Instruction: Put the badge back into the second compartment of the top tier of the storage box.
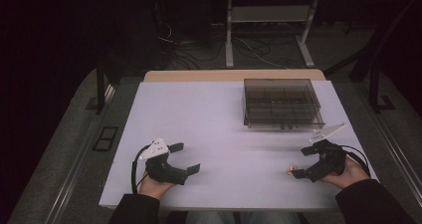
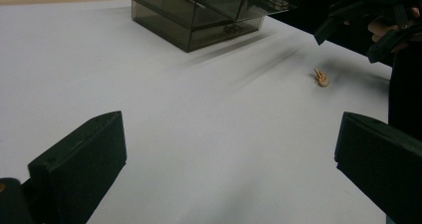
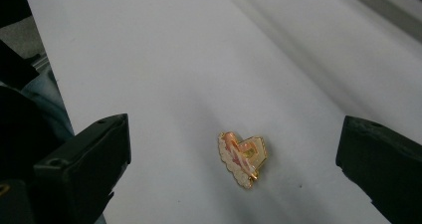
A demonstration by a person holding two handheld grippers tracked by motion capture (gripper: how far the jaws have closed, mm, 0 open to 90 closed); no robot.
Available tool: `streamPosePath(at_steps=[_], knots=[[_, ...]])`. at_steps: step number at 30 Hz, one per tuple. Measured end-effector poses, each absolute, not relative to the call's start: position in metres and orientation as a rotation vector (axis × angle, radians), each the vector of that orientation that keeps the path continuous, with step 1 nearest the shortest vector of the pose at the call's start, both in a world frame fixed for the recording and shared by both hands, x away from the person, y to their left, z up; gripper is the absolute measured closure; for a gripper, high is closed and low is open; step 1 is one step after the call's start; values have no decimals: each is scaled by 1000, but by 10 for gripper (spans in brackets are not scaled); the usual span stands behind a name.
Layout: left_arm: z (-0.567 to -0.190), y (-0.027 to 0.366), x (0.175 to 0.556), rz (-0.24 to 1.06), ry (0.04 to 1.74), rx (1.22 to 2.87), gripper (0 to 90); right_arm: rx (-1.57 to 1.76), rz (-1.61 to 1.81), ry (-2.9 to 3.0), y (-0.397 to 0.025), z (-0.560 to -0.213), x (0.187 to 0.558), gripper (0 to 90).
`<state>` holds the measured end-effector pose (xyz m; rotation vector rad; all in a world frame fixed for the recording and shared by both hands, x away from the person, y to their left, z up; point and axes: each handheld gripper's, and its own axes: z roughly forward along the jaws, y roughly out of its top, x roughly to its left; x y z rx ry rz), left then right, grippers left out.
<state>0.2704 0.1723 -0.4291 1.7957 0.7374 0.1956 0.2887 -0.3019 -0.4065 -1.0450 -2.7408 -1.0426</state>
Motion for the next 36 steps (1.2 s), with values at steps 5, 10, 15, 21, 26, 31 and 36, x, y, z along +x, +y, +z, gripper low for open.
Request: streamPosePath(at_steps=[5, 10, 15, 21, 26, 31, 36], knots=[[-429, 172, 270, 196, 738, 1796, 0, -1021, -1020, -2736, -301, -409, 292, 1], [-429, 172, 271, 195, 737, 1796, 0, -1000, -990, -2735, -300, -413, 295, 1], [-429, 173, 271, 193, 735, 1797, 0, -978, -965, -2740, -297, -416, 297, 1], [-429, 172, 271, 190, 733, 1799, 0, -973, -947, -2739, -298, -419, 300, 1], [-429, 172, 271, 190, 734, 1799, 0, -961, -942, -2738, -297, -420, 302, 1], [-430, 172, 271, 189, 732, 1801, 0, -940, -926, -2741, -296, -422, 304, 2], [-430, 172, 271, 189, 731, 1803, 0, -902, -941, -2735, -298, -424, 306, 143]])
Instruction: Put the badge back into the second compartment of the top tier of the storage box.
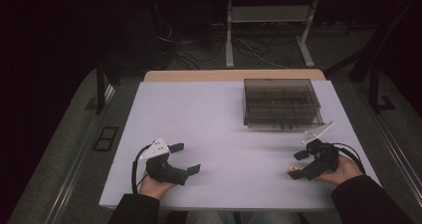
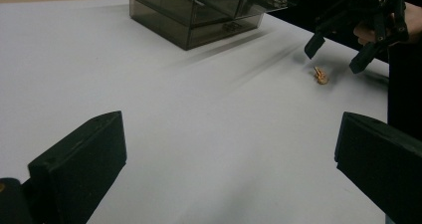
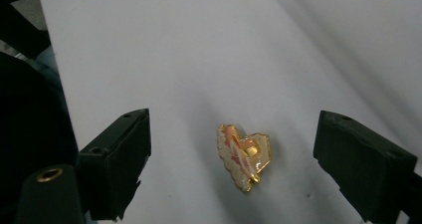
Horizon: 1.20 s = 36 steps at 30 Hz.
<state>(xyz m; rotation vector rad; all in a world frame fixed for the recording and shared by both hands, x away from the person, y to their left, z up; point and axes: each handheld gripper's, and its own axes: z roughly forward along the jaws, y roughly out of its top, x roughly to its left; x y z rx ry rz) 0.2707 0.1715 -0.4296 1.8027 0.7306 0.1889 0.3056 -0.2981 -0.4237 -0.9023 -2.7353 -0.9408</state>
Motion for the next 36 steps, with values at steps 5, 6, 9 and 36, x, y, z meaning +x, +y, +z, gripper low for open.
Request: streamPosePath(at_steps=[5, 6, 9, 36], knots=[[-430, 172, 271, 188, 731, 1802, 0, -880, -940, -2731, -299, -425, 307, 218], [-430, 172, 271, 188, 732, 1801, 0, -876, -939, -2730, -299, -426, 307, 224], [-429, 172, 271, 190, 733, 1800, 0, -873, -928, -2732, -299, -427, 306, 241], [-429, 172, 270, 189, 733, 1800, 0, -800, -873, -2798, -297, -434, 305, 725]])
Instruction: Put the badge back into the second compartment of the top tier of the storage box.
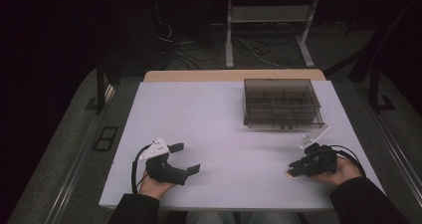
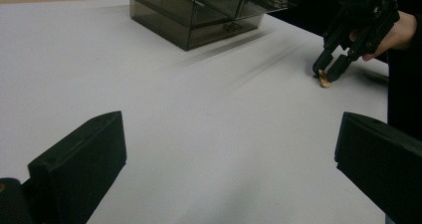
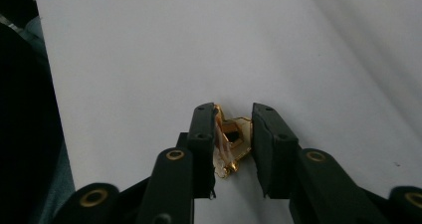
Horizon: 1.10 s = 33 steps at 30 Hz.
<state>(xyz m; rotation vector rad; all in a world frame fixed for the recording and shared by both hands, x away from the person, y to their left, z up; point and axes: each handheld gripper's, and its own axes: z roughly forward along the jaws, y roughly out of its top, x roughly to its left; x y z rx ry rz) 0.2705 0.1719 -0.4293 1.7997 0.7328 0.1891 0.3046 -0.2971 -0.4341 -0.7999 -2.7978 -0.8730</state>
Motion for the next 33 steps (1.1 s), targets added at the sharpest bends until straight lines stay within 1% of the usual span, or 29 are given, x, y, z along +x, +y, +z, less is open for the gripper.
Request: streamPosePath(at_steps=[3, 10, 13, 33], knots=[[-429, 172, 271, 185, 731, 1798, 0, -792, -920, -2755, -300, -431, 305, 805], [-429, 172, 271, 183, 733, 1797, 0, -796, -941, -2738, -303, -428, 304, 826], [-430, 172, 271, 183, 733, 1797, 0, -795, -974, -2673, -305, -426, 304, 869], [-430, 172, 271, 182, 732, 1797, 0, -832, -954, -2675, -304, -422, 301, 871]])
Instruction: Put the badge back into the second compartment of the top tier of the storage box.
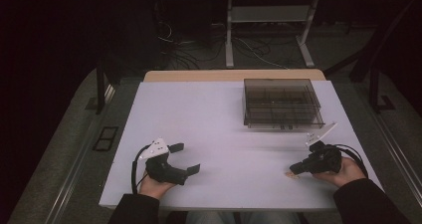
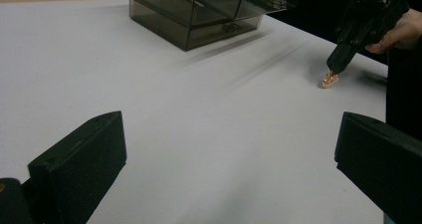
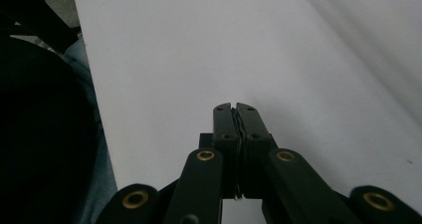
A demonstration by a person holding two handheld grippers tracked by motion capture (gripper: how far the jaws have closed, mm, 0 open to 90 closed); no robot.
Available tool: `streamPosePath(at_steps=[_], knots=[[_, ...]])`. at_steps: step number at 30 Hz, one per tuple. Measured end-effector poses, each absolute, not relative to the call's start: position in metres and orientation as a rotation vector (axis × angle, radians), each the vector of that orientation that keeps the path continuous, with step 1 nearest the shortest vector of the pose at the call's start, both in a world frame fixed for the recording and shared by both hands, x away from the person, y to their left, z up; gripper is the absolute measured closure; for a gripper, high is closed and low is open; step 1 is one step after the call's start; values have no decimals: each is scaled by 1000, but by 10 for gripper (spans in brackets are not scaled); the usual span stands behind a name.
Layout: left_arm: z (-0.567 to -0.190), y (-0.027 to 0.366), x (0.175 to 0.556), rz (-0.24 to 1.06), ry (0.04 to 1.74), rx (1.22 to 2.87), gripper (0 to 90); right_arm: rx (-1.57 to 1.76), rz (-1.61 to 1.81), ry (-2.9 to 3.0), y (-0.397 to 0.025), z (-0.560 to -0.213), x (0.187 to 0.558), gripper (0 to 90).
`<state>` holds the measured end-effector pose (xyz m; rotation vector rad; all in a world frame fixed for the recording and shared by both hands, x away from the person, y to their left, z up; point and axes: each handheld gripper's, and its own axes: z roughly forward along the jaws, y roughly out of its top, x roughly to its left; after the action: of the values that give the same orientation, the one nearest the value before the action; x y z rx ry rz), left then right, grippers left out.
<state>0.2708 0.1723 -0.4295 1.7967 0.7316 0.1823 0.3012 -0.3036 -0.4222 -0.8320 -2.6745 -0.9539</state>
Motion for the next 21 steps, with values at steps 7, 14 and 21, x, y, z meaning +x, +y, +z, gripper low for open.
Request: streamPosePath(at_steps=[7, 14, 21], knots=[[-430, 172, 271, 181, 732, 1797, 0, -841, -977, -2669, -307, -419, 301, 871], [-430, 172, 271, 182, 732, 1796, 0, -843, -995, -2679, -309, -411, 302, 871], [-430, 172, 271, 181, 732, 1796, 0, -837, -998, -2692, -310, -403, 304, 871]])
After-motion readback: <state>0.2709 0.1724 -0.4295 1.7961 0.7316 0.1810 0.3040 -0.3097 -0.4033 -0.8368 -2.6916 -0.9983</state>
